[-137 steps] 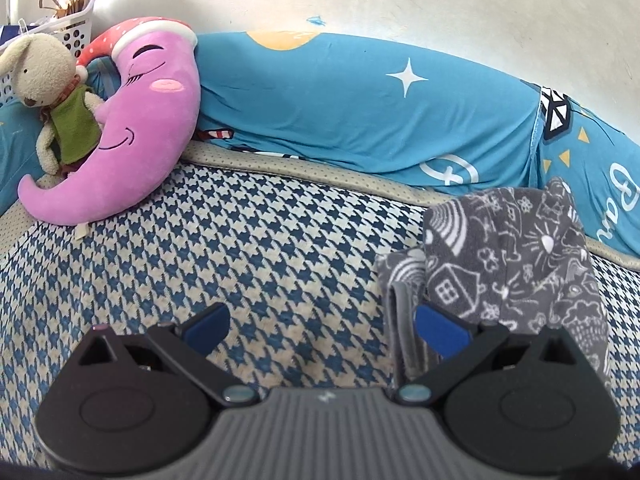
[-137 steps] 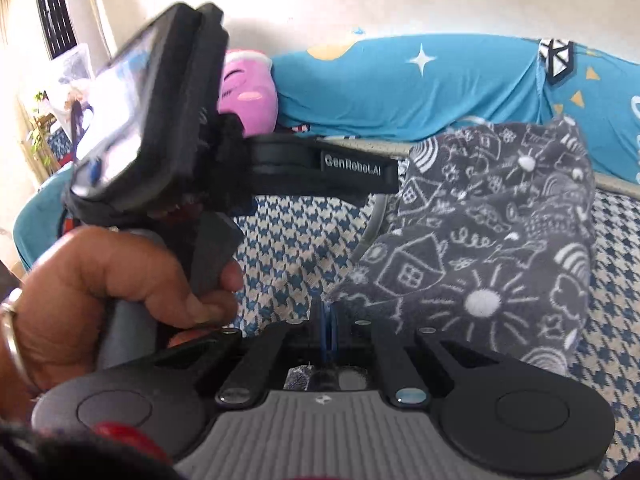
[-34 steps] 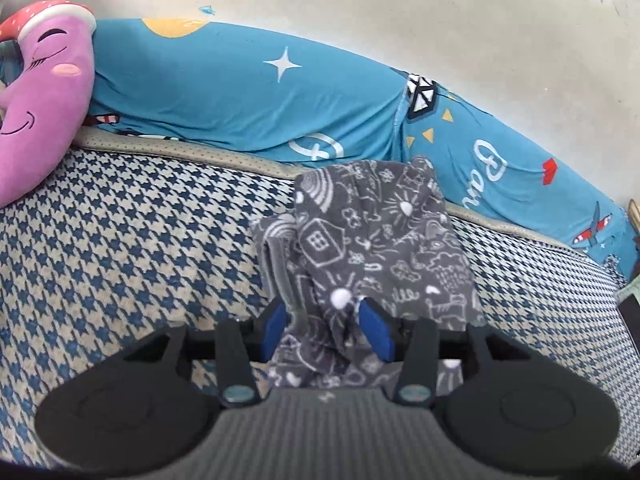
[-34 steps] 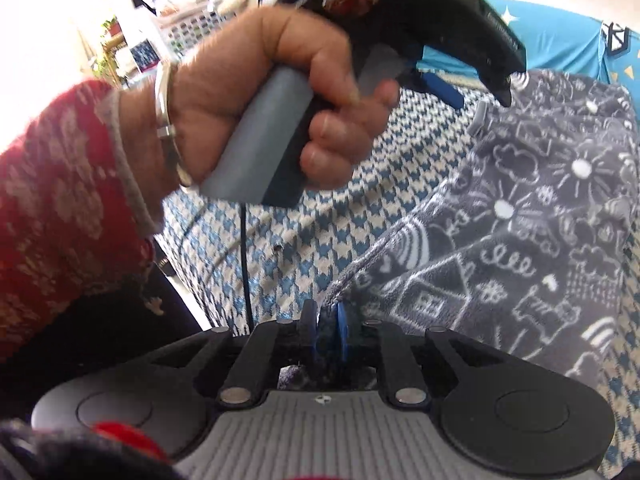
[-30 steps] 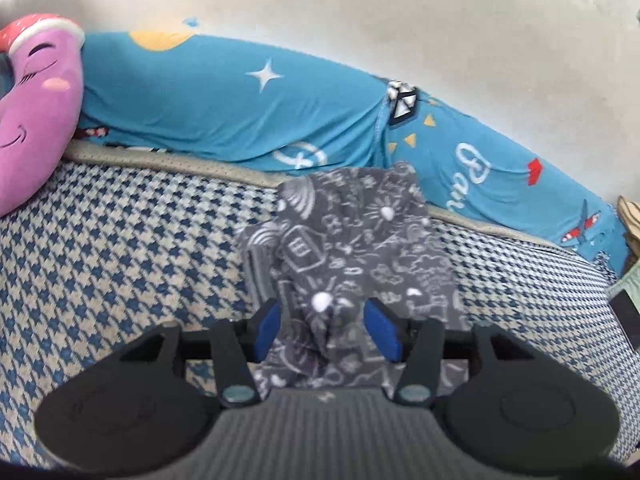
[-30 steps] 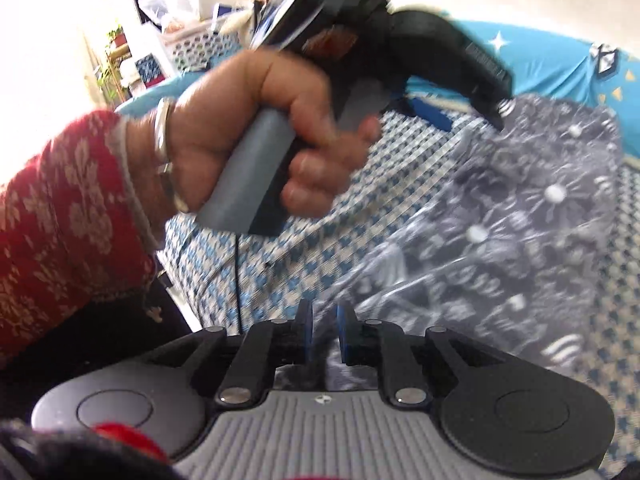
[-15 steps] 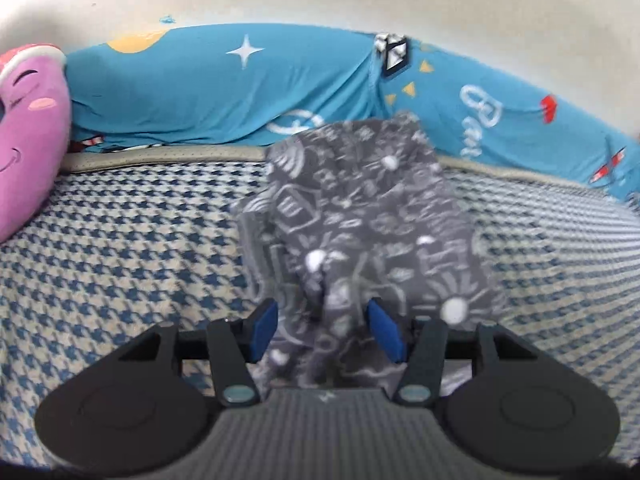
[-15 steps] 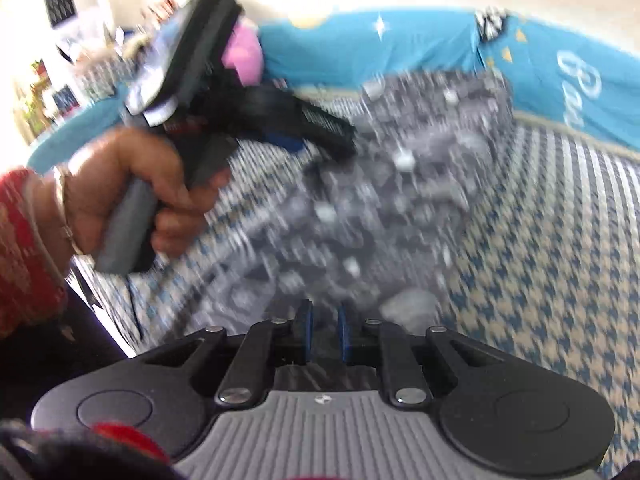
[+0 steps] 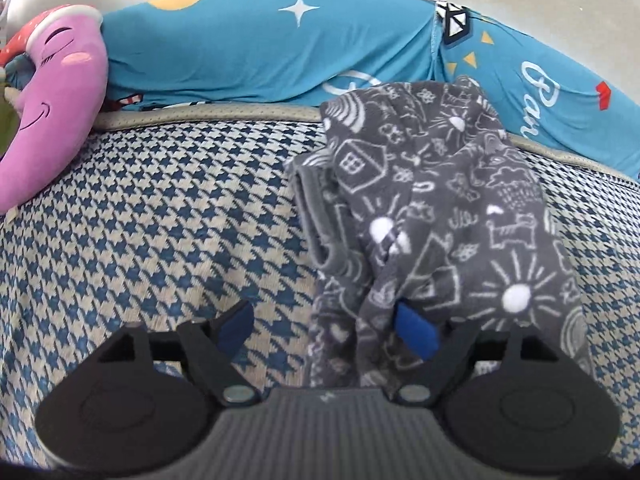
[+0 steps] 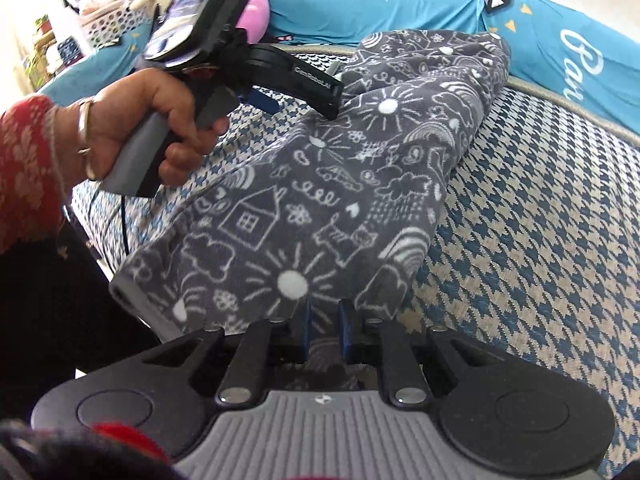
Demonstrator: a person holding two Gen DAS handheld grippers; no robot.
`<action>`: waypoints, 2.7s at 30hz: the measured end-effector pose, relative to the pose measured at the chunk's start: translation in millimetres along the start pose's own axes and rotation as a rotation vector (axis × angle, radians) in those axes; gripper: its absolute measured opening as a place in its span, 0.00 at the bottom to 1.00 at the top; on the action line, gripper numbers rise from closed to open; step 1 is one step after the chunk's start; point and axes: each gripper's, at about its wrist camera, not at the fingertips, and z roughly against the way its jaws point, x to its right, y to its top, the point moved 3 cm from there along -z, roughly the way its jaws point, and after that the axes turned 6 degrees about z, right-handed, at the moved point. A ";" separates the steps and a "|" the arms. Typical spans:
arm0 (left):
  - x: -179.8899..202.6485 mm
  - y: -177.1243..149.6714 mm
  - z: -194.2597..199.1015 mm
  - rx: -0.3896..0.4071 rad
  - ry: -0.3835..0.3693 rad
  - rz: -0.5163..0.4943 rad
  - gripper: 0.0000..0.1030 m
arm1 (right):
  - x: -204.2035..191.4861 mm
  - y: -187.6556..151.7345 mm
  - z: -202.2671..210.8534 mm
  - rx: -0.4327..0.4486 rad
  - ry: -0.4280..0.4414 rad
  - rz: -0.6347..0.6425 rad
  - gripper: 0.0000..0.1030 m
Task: Fold clothes
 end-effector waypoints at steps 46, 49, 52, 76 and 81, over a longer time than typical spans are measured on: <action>-13.6 23.9 39.8 0.086 -0.088 0.135 0.95 | -45.2 53.1 18.7 0.188 0.146 0.084 0.23; -9.4 26.6 36.1 0.087 -0.090 0.143 0.95 | -12.2 62.9 23.0 0.196 0.068 0.010 0.24; -4.9 32.7 30.1 0.096 -0.096 0.154 0.96 | 19.5 70.5 25.8 0.209 0.017 -0.063 0.24; 19.2 85.7 -32.5 0.133 -0.111 0.230 0.96 | 172.8 113.1 -43.6 0.268 -0.024 -0.456 0.30; 18.6 84.7 -46.7 0.111 -0.061 0.194 0.96 | 189.3 118.4 -56.3 0.279 -0.014 -0.511 0.33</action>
